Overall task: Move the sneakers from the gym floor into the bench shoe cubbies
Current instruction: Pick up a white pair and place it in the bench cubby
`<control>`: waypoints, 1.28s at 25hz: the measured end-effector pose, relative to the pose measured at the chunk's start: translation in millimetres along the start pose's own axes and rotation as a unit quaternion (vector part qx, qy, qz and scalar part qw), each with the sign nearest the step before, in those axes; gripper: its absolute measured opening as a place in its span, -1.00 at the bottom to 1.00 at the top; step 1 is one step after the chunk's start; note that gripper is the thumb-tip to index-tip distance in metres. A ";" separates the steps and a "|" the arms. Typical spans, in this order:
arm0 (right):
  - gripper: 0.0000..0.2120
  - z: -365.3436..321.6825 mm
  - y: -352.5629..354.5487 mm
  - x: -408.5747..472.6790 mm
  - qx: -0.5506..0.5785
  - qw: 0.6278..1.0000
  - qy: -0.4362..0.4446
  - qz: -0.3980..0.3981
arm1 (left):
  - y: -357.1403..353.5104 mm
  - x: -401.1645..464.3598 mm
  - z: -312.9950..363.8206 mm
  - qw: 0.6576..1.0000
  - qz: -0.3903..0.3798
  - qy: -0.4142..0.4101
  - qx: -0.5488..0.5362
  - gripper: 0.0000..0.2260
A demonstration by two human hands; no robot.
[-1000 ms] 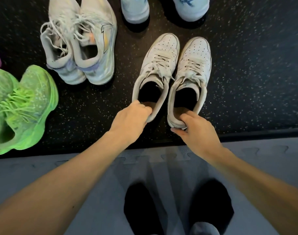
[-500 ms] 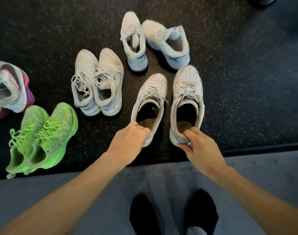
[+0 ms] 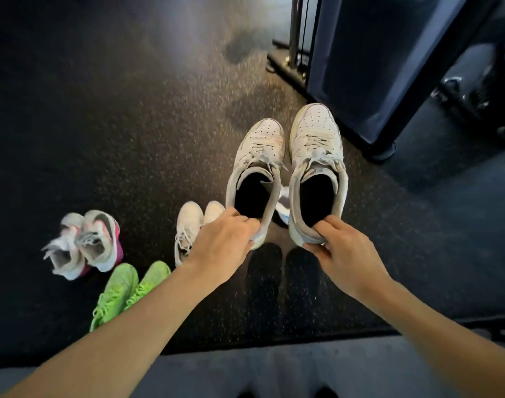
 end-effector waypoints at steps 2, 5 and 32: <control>-0.91 -30.1 63.7 0.4 -0.017 0.999 0.015 0.022 | 69.6 -12.0 9.8 0.999 0.044 0.004 0.028 -0.93; -0.89 -76.6 159.3 -1.6 -0.042 0.998 0.031 0.047 | 172.9 -34.3 23.8 0.994 0.089 0.014 0.054 -0.92; -0.87 -420.4 636.1 -174.8 -0.190 0.917 0.174 0.305 | 707.7 -315.7 170.7 0.912 0.376 -0.064 0.153 -0.77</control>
Point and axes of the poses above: each hand's wrist, its own x-axis towards the middle knuckle, its own y-axis out of the back of the hand, z = x × y, the point moved 8 cm from there along x, towards the middle knuckle, and after that the axes turned 14 degrees about -z, right-handed, at the moved point
